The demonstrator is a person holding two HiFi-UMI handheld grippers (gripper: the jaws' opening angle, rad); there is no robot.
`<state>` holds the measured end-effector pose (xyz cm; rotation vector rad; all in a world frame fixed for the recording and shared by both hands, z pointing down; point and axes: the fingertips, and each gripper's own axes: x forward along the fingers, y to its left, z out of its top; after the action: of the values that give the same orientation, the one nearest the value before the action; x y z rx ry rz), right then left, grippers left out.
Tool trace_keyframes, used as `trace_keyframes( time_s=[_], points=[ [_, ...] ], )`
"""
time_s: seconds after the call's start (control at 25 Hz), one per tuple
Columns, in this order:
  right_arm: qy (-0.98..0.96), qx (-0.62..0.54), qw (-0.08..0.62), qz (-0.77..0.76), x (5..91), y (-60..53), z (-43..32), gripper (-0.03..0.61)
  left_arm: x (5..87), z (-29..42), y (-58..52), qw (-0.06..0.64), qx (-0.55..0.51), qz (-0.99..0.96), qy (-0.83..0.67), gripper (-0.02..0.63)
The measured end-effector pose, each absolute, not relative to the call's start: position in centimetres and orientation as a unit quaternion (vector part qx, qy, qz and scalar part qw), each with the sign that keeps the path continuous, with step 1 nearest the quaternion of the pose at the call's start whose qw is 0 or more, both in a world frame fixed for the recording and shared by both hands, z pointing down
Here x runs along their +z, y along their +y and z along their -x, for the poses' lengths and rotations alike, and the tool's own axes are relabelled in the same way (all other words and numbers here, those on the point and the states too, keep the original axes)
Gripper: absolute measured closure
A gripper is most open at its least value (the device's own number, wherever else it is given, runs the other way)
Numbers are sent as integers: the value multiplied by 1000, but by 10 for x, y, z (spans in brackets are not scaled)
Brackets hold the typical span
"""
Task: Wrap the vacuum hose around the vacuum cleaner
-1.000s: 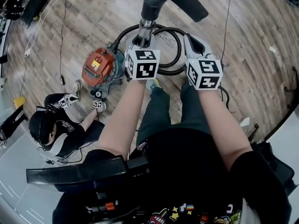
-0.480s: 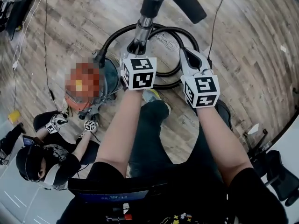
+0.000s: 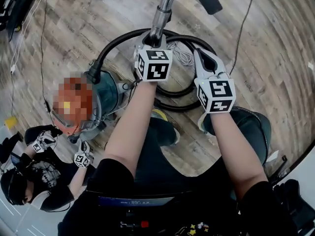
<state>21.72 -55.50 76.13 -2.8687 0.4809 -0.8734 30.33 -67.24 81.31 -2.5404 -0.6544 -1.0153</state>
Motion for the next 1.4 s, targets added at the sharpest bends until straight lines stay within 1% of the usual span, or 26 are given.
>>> trace_keyframes(
  time_s=[0.32,0.52,0.72,0.8,0.88,1.0,1.12,1.2,1.24,1.28,1.36,1.4],
  points=[
    [148,-274,48,949,882,-558,-263,555,933,-333,-660,143,-373,889,-225,466],
    [138,-278,45,949,949,-569,-290,555,990,-348,-659,131,-373,893,-213,466],
    [136,-294,45,945,1001,-580,-310,555,1042,-368,-659,144,-388,889,-194,466],
    [138,-298,47,943,1015,-585,-314,555,1059,-370,-660,156,-399,884,-185,465],
    [142,-295,49,944,1022,-587,-319,555,1068,-371,-660,154,-398,886,-182,456],
    [142,-298,43,943,1033,-584,-323,555,1072,-372,-662,122,-380,900,-177,431],
    [132,-308,48,941,1041,-575,-319,554,1060,-371,-666,120,-355,912,-166,483],
    [125,-311,54,941,1033,-566,-317,554,1044,-370,-664,116,-352,914,-167,488],
    [122,-312,56,940,1024,-562,-315,554,1031,-367,-664,110,-348,916,-165,503],
    [122,-314,56,940,1010,-558,-311,554,1013,-363,-665,105,-338,921,-162,515],
    [125,-319,51,938,976,-553,-294,554,961,-348,-670,104,-308,933,-154,575],
    [127,-320,47,938,954,-552,-286,554,931,-342,-672,103,-293,939,-150,590]
  ],
)
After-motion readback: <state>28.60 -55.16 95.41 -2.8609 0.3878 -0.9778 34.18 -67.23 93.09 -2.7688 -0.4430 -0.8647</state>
